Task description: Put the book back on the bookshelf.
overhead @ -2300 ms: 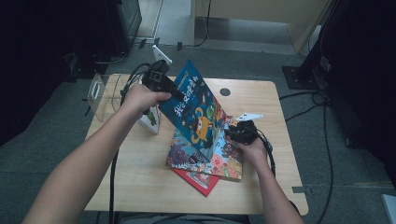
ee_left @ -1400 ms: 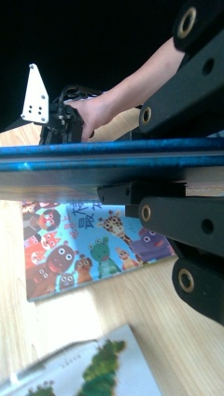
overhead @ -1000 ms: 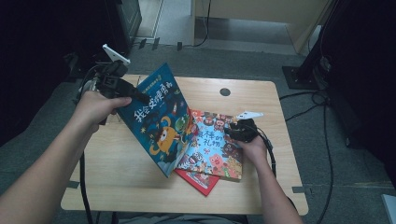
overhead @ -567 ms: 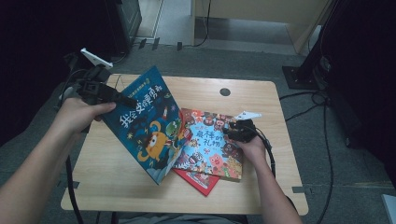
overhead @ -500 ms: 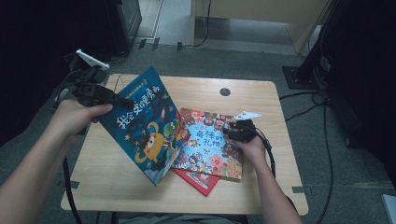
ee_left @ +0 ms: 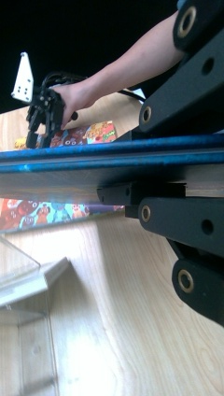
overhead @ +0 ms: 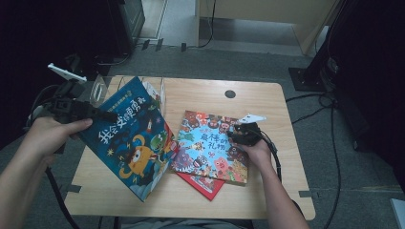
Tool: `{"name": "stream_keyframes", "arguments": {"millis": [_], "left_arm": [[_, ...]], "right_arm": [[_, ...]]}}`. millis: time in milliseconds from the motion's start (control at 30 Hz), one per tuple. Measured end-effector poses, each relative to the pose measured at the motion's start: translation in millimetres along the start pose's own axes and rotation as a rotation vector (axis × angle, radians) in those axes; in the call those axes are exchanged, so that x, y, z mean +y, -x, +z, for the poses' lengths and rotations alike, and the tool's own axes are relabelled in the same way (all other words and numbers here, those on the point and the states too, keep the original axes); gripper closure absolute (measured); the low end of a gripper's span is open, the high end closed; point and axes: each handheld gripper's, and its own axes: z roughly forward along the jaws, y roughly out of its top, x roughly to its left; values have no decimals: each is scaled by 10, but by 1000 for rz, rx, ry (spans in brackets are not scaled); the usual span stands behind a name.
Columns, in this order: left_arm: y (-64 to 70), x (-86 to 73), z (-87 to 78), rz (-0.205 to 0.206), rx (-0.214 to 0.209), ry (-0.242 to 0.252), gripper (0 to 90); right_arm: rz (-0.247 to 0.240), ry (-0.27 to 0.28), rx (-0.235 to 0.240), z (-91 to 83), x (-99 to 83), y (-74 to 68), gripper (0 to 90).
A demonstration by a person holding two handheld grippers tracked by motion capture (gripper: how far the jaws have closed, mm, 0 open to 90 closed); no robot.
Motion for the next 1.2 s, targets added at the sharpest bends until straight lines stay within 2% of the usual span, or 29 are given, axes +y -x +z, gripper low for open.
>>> {"name": "stream_keyframes", "arguments": {"millis": [433,667,900,1200], "left_arm": [[-342,-288,-302,-76,22,50,821],[-534,-409,-472,-123,52,77,819],[-734,-413,-626,-187,68,102,820],[-913,-346,-822,-214,123,174,818]], "right_arm": [[3,2,-1,3,-1,-2,518],[-3,3,-3,6,-1,-3,519],[-5,4,-7,14,3,-7,521],[-8,4,-7,17,4,-5,523]]}}
